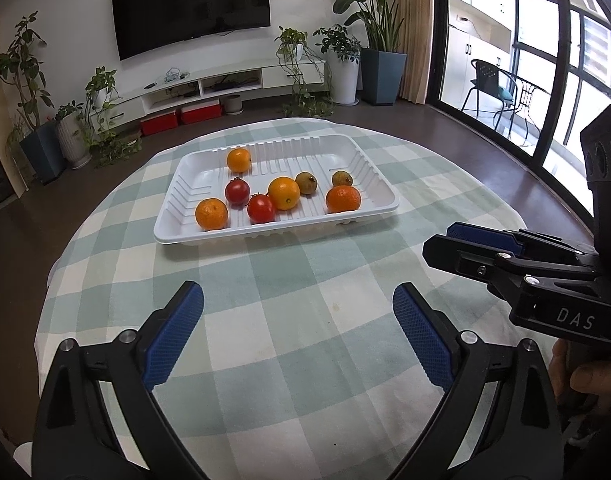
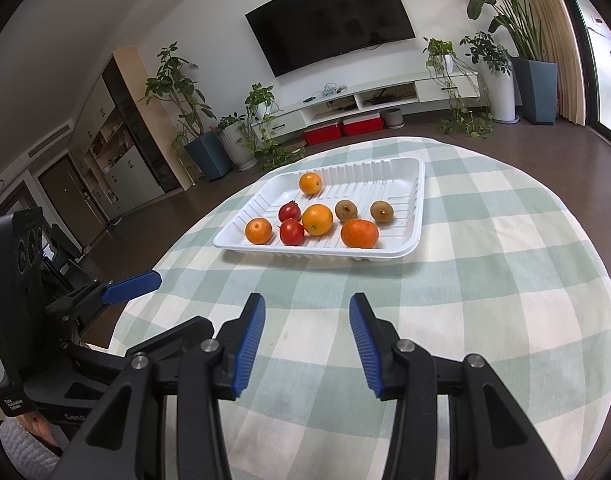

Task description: Organize fruits

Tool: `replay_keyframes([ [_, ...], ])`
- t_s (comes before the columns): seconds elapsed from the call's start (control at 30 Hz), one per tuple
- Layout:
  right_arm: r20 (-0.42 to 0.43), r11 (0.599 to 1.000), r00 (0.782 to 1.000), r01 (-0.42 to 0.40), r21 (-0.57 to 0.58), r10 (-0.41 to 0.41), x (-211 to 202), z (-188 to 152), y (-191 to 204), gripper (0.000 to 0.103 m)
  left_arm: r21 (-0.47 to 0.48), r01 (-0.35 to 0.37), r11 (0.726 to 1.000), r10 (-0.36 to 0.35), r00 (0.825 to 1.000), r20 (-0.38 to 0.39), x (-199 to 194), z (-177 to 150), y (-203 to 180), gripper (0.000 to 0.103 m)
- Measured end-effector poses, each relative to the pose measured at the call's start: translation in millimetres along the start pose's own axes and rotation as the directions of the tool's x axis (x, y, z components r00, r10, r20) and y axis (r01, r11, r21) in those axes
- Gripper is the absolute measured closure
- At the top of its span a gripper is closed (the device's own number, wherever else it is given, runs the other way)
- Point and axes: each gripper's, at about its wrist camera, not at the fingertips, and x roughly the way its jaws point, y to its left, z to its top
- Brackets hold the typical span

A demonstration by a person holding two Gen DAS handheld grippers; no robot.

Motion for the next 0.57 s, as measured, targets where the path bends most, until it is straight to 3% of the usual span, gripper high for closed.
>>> replay_keyframes([
  [0.23, 0.002, 1.000, 1.000, -0.002, 0.002, 0.002, -0.6, -0.4, -0.1, 0.053, -0.028, -0.072, 0.997, 0.073, 0.997, 0.036, -5.6, -1.5, 2.1, 0.006],
  [0.57, 0.005, 1.000, 1.000, -0.003, 0.006, 0.003, -4.9, -13.5, 1.8, 0.050, -0.046, -0.099, 0.994, 0.101, 0.994, 0.042, -6.8, -6.9, 8.6, 0.006],
])
